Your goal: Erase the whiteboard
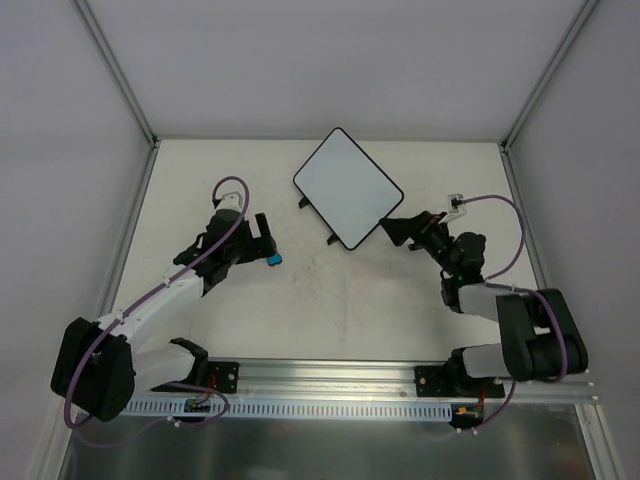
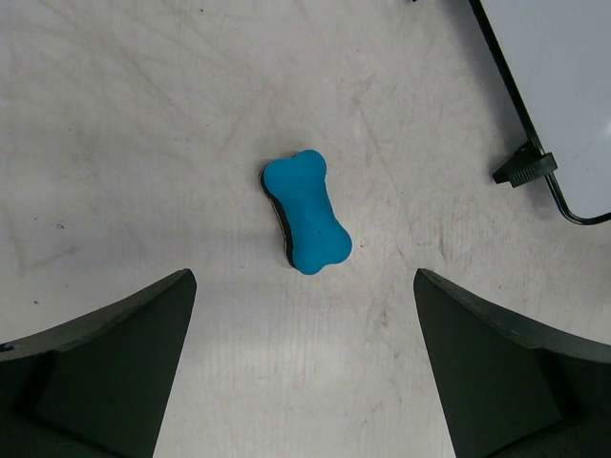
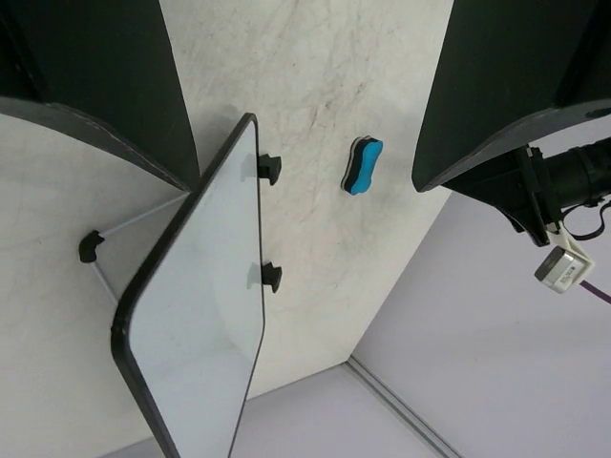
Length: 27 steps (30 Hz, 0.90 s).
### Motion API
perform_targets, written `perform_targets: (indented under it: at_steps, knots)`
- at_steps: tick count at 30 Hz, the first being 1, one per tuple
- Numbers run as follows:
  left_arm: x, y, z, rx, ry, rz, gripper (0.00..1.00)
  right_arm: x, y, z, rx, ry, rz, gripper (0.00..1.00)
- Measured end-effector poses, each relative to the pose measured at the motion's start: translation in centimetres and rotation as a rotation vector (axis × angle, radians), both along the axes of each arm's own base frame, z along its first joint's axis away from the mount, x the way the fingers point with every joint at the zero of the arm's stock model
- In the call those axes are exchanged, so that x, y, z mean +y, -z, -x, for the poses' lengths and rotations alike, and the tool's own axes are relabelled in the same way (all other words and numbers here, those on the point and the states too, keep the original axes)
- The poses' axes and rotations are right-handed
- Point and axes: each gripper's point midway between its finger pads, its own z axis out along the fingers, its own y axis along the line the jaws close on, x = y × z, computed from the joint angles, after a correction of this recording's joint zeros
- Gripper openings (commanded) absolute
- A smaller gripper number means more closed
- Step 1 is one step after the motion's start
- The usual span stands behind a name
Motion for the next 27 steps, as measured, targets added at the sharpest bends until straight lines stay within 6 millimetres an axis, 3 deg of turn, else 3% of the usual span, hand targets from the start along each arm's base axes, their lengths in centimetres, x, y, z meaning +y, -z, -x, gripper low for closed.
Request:
perform_targets:
  at_steps: [5,11,18,22,27]
  knots:
    - [1.1,-0.9,1.0,-0.055,-0.023,0.0,0.99,-1.2,-4.1,2.1,-0.113,0.052,0.076,0.99]
    - [2.0,-1.4,2.1,-0.103,-0.032,0.007,0.99,-3.3,-5.4,4.7,-0.145,0.143,0.204,0.99]
    - [2.5,-2.0,2.9,-0.147,-0.027,0.003,0.99,-5.4,-3.2,6.6,-0.077,0.221,0.296,0.99]
    - [2.6,-2.3,2.9,-0.162,-0.024,-0.001,0.99,-6.4,0.0,7.7,-0.014,0.248,0.339,0.99]
    - [3.0,-1.2,3.3,-0.147,-0.016,-0.031,0.99,-6.7,1.6,8.2,0.023,0.252,0.364,0.99]
